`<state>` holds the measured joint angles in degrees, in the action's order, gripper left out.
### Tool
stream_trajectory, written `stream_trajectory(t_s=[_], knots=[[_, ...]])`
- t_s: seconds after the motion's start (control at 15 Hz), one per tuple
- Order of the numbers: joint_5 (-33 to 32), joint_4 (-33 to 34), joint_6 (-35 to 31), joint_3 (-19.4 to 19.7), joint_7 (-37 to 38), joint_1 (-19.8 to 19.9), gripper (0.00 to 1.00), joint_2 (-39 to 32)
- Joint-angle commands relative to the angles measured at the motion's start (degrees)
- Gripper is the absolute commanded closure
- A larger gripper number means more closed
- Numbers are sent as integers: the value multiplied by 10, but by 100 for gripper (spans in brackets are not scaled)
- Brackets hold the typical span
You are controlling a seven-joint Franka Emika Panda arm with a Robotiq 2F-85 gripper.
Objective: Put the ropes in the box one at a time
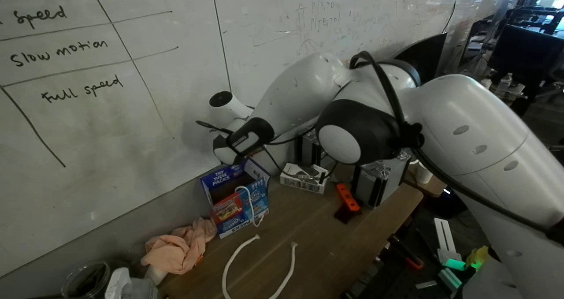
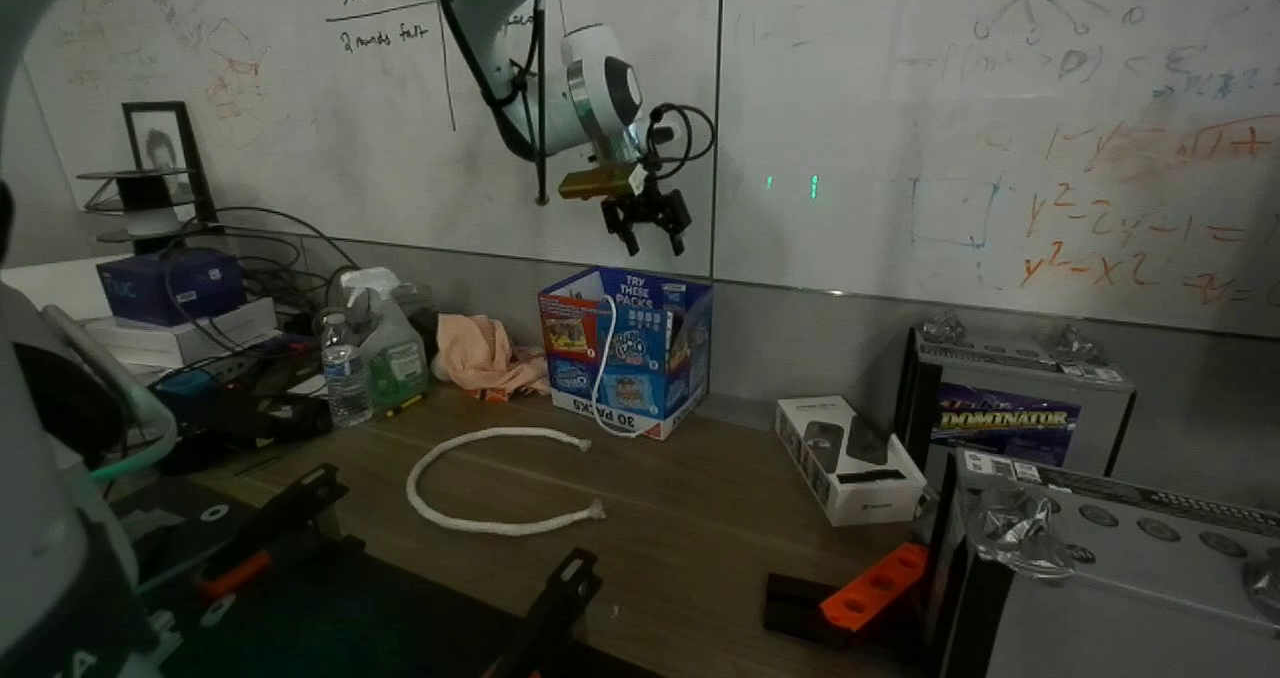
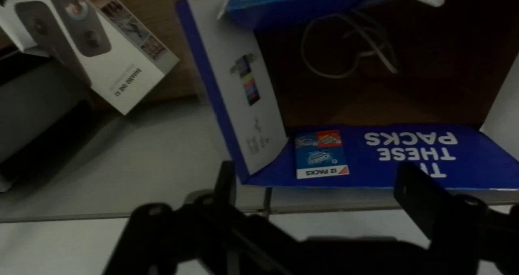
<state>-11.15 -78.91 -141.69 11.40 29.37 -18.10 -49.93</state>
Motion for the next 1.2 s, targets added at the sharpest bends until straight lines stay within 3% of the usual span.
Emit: stream_trajectory(t_s=[0.0,0.2,0.67,1.13], knots=[[2,-82,74,-14,-37,15,0,102],[9,-158,97,-41,-72,37,1,163],[78,-386,47,-150,-212,91,0,259],[200,-601,-129,-261,-341,114,0,295]])
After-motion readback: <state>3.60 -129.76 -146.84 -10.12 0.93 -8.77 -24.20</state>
